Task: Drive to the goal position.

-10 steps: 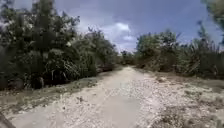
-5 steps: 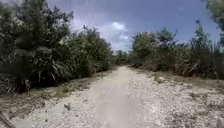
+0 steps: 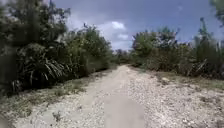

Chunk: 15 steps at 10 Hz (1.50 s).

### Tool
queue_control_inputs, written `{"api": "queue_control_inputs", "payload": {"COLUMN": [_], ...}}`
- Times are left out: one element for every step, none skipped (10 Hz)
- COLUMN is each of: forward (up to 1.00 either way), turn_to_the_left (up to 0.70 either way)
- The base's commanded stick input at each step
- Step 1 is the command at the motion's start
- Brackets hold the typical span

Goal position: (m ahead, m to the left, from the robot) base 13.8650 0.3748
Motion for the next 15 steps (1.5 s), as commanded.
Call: {"api": "queue_control_inputs", "payload": {"forward": [0.50, 0.50, 0.50, 0.50, 0.50, 0.50, 0.50, 0.50, 0.50, 0.50, 0.50, 0.50, 0.50, 0.50, 0.50], "turn_to_the_left": [0.00, 0.00, 0.00, 0.00, 0.00, 0.00, 0.00, 0.00, 0.00, 0.00, 0.00, -0.40, -0.50, -0.50, -0.50]}}
